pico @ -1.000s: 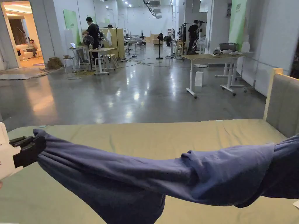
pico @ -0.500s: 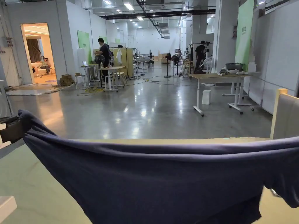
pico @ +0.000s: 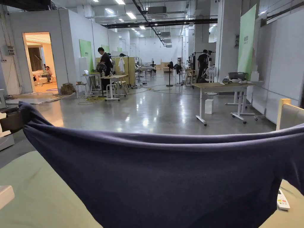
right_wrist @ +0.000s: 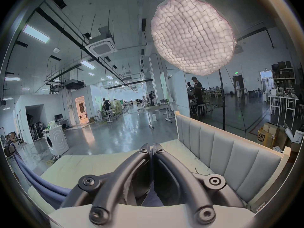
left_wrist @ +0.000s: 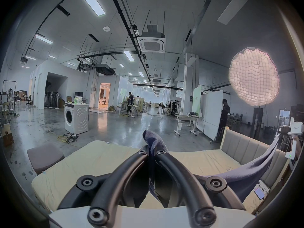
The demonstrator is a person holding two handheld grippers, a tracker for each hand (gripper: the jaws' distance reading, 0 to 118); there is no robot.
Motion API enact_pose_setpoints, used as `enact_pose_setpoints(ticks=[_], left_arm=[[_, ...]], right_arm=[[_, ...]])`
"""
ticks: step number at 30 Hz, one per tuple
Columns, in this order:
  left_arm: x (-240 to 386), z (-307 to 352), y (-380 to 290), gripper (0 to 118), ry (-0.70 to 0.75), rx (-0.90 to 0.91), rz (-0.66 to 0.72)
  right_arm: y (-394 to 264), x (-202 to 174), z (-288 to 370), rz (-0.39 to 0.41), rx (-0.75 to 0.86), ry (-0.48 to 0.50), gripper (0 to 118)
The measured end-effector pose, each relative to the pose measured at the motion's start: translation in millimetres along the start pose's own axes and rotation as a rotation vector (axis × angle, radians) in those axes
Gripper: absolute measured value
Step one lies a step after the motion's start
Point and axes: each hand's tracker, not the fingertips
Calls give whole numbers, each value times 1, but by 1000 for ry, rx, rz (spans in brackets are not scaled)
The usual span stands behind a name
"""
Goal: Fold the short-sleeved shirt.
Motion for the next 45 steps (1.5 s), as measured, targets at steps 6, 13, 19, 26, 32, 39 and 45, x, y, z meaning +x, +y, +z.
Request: enact_pose_setpoints(ticks=[6,13,19,26,32,39,45], left_arm=[[7,-11,41,5,19,40,-39],[5,-30,57,5,52,41,-51],[9,-46,44,5,45,3,-73],[1,-86,14,5,61,-47,-53],[-3,-130,-12,5,63,-103,-35],[-10,-177,-36,5,54,-122,50],[0,-213,-39,5,124,-129,-28]], right_arm=[[55,-18,0,9,81,7,2],[82,-43,-6,89,113,-14,2],[71,-53,-20,121,108,-10,2],[42,-52,-71,154,63,-12,2],[26,-61,-108,168,38,-21,2],[9,-74,-153,172,25,-54,2],[-2,-93,-191,266,-4,-148,2]])
